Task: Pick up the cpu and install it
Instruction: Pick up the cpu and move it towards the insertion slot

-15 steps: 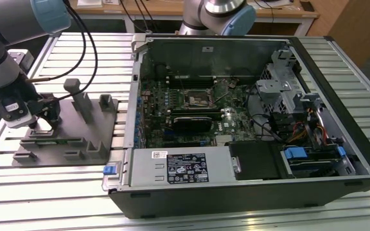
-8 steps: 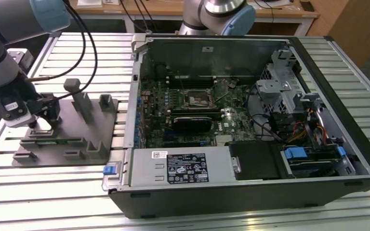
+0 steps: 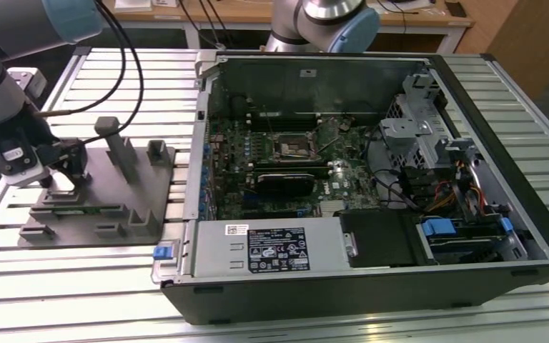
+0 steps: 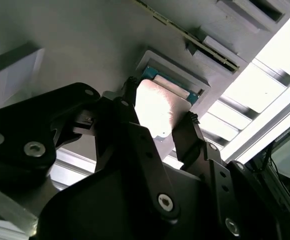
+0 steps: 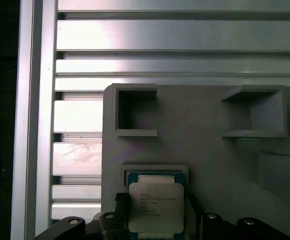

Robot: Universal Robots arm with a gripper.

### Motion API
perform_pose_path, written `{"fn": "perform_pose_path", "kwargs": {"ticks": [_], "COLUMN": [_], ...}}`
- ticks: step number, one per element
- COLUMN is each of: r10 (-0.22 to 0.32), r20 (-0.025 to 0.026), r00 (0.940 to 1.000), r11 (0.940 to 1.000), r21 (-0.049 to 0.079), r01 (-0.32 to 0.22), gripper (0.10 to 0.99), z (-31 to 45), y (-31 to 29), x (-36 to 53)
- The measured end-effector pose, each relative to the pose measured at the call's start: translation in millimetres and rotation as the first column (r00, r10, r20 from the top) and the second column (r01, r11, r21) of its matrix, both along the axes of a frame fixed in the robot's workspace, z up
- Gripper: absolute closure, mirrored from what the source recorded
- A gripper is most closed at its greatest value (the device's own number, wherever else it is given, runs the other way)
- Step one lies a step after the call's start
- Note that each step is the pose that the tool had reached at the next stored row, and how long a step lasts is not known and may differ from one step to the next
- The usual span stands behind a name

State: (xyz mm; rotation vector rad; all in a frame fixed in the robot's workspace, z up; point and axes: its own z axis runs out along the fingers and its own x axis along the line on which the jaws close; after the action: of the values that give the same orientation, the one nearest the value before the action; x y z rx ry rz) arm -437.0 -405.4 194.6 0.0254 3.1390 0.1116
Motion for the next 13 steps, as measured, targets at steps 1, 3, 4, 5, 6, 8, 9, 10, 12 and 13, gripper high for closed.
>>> {"fn": "perform_pose_path", "kwargs": {"ticks": [1, 3, 4, 5, 6, 8, 9, 10, 12, 13], "r10": [0.0, 0.0, 0.0, 0.0, 0.0, 0.0, 0.0, 0.0, 0.0, 0.0], "r20": [0.0, 0.0, 0.0001, 0.0002, 0.0001, -0.0003, -0.0002, -0.0001, 0.0, 0.0], "r00": [1.0, 1.0, 1.0, 1.0, 1.0, 1.0, 1.0, 1.0, 1.0, 1.0], "r11": [1.0, 1.0, 1.0, 1.0, 1.0, 1.0, 1.0, 1.0, 1.0, 1.0], "r21": [0.0, 0.0, 0.0, 0.0, 0.0, 0.0, 0.0, 0.0, 0.0, 0.0], "r01": [0.0, 0.0, 0.0, 0.0, 0.0, 0.0, 0.0, 0.0, 0.0, 0.0], "gripper": [0.549, 0.549, 0.549, 0.549, 0.549, 0.549, 0.549, 0.549, 0.549, 0.549], "z": [1.0, 2.5, 2.5, 2.5, 2.6, 3.7, 4.4, 5.1, 6.7, 7.3], "y": [0.0, 0.0, 0.0, 0.0, 0.0, -0.1, -0.1, 0.0, 0.0, 0.0], "x": [0.0, 0.0, 0.0, 0.0, 0.0, -0.1, -0.1, -0.1, -0.1, 0.0]}}
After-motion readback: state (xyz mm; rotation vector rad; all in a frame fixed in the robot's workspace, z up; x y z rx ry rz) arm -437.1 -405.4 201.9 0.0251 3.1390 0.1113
